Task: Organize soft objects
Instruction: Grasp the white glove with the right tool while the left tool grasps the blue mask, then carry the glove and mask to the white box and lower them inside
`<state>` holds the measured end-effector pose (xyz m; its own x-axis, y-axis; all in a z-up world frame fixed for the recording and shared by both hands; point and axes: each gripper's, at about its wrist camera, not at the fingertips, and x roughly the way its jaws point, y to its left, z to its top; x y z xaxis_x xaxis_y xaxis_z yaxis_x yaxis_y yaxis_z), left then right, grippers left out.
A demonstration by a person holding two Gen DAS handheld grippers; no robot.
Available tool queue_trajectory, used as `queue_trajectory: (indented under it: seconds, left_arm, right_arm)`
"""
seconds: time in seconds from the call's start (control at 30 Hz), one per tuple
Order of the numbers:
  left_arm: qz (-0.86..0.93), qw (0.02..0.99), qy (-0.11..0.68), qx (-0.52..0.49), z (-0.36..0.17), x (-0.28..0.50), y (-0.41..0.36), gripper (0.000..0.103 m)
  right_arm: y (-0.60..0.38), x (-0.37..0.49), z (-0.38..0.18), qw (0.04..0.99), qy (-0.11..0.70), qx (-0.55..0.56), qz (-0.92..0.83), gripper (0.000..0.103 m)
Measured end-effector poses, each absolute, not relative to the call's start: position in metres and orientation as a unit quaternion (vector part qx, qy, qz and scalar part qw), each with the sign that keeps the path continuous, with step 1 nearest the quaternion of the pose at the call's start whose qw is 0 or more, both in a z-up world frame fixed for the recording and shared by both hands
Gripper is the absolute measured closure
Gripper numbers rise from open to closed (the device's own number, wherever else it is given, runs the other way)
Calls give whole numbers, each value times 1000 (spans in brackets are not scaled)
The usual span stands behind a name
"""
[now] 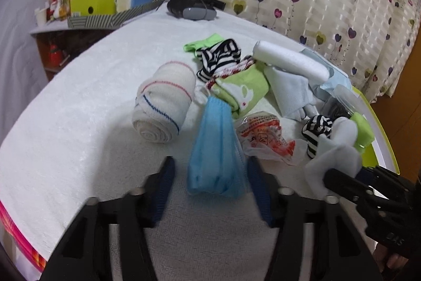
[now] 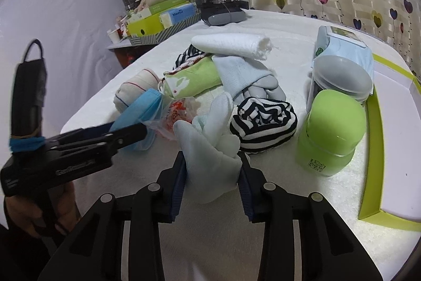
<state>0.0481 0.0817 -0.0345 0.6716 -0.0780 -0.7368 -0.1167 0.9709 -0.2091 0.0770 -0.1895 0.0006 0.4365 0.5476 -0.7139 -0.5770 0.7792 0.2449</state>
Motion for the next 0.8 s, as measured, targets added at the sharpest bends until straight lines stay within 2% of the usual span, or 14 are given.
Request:
queue_trajectory:
  seconds: [0.07, 0.13, 0.23, 0.8]
  left_arm:
    - [5, 907, 404, -122, -35, 48, 80, 68]
    - [5, 909, 401, -113, -33, 46, 76, 79]
    - [9, 911, 398, -108, -30, 43, 72, 86]
    - [9, 932, 351, -90, 11, 14, 55, 88]
  right_arm:
    - [-192, 76, 2, 849, 411, -16, 333, 65]
    - [-194, 76, 3, 850, 409, -13, 332, 65]
    - [-197, 74, 5, 851, 407, -10, 332, 65]
    - [-213, 59, 33, 869, 368, -3, 331, 65]
